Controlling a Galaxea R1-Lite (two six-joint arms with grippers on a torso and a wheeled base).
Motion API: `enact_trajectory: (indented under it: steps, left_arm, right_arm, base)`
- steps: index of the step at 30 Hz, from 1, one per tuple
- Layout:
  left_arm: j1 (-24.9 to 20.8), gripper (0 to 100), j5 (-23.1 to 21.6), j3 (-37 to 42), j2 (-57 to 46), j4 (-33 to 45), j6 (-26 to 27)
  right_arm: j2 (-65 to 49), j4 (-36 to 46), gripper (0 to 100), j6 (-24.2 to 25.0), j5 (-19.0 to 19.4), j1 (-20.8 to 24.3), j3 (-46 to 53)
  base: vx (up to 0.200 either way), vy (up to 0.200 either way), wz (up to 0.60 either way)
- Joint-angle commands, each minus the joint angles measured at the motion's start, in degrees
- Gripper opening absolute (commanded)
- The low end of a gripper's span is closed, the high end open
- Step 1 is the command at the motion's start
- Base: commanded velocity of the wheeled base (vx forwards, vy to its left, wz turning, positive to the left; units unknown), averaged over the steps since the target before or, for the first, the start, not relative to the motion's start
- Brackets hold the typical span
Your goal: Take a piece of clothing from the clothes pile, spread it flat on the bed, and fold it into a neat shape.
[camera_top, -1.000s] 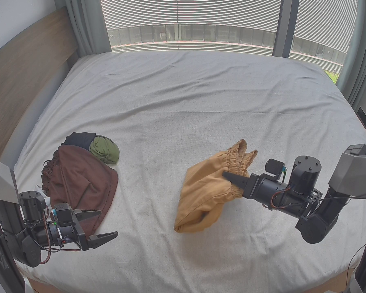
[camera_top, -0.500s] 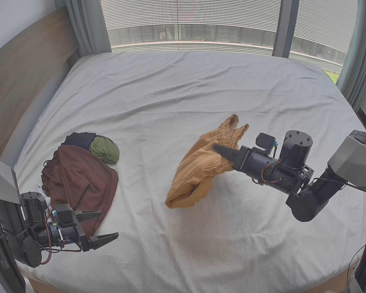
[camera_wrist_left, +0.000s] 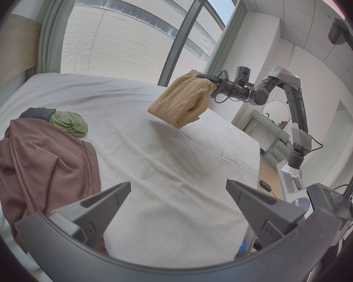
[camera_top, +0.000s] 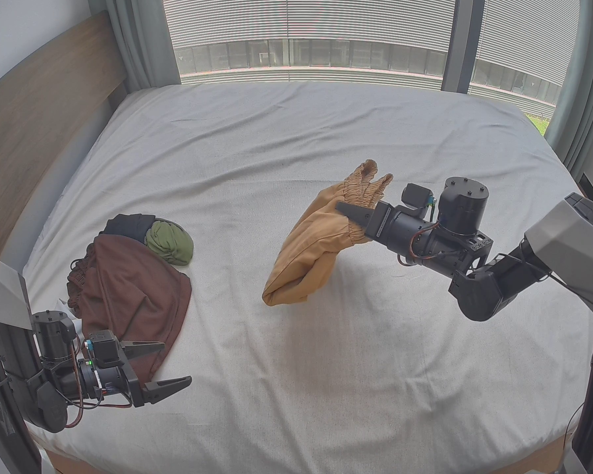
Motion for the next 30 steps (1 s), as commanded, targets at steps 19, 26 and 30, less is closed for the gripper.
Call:
enact_trajectory:
  steps: [19, 26, 30]
  left_arm:
    - [0.3, 100, 0.0, 0.1, 0.3, 0.0, 0.0]
    - [1.7, 100, -0.4, 0.4, 0.4, 0.0, 0.2]
    - [1.9, 100, -0.7, 0.4, 0.6, 0.0, 0.3]
  right_arm:
    - [10.9, 13.5, 0, -0.3, 0.0, 1.6, -23.3]
    - [18.8, 16.7, 0, -2.7, 0.0, 0.8, -30.7]
    - [21.2, 16.8, 0, -3.9, 0.0, -1.1, -30.9]
  base:
    - [0.000, 0.000, 0.00]
    - [0.000, 0.000, 0.00]
    - [0.000, 0.000, 0.00]
